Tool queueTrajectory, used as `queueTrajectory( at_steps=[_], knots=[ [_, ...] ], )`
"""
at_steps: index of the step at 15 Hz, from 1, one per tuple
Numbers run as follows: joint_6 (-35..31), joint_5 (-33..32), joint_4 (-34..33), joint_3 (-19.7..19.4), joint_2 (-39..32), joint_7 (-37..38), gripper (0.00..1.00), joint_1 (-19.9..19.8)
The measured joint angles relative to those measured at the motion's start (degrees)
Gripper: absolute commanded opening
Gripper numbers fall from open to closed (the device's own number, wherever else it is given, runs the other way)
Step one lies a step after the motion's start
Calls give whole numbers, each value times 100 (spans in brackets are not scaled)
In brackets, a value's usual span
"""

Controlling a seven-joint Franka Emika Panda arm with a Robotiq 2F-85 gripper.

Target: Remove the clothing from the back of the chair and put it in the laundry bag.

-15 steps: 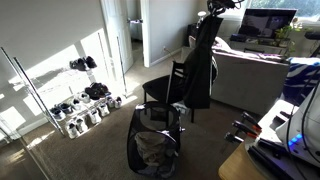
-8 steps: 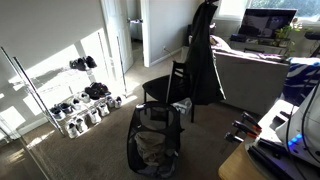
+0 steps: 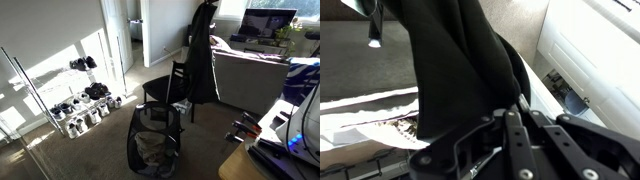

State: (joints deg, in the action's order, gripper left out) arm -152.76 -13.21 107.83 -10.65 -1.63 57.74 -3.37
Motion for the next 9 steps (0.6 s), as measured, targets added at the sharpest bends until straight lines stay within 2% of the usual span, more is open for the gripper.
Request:
queueTrajectory(
  at_steps=[5, 9],
  knots=[
    [-73, 29, -10, 118, 96, -42, 5, 112],
    [-101, 88, -36, 427, 608, -311, 5, 374]
  ],
)
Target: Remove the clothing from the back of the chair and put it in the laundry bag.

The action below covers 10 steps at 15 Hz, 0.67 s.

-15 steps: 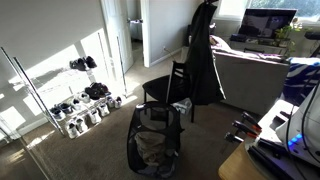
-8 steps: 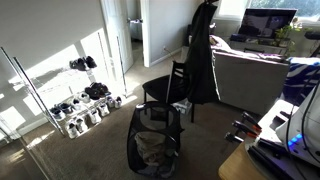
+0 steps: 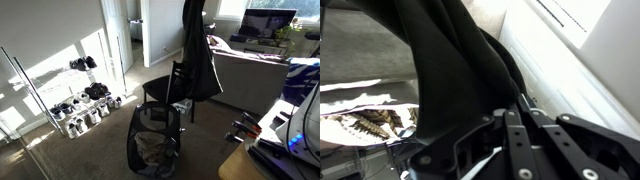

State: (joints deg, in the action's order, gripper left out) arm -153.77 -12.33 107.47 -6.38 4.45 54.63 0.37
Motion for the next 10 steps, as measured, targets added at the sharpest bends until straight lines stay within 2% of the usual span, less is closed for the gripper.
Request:
queueTrajectory(
  at_steps=[5, 10],
  knots=[
    [-15, 798, -14, 539, 491, -828, 5, 90],
    [-12, 1301, -341, 749, 490, -1605, 5, 152]
  ],
)
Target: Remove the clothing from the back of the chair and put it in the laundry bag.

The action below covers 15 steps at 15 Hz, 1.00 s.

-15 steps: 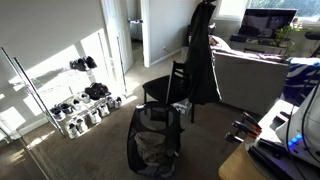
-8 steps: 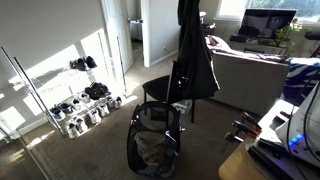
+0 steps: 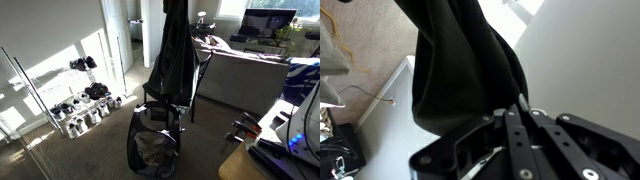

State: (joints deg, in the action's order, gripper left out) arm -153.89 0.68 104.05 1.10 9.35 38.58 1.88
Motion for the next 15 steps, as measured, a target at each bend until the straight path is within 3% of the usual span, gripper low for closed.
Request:
queueTrajectory(
  at_steps=[9, 15],
  knots=[
    [71, 1171, -1133, 438, -486, -1856, 5, 627],
    [334, 3609, -1224, 459, -470, -3916, 5, 1301]
  ],
)
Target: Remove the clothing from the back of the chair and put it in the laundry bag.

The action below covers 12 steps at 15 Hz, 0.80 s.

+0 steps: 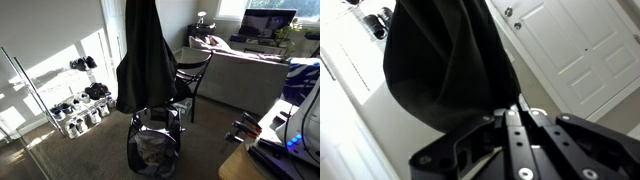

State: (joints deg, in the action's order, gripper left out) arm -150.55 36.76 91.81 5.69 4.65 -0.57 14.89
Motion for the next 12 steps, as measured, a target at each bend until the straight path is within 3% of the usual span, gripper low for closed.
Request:
queueTrajectory(
  at_steps=[6, 12],
  knots=[
    [395, 1243, 81, -228, 113, -750, 5, 52],
    [772, 1306, 100, -291, 112, -925, 5, 68]
  ],
)
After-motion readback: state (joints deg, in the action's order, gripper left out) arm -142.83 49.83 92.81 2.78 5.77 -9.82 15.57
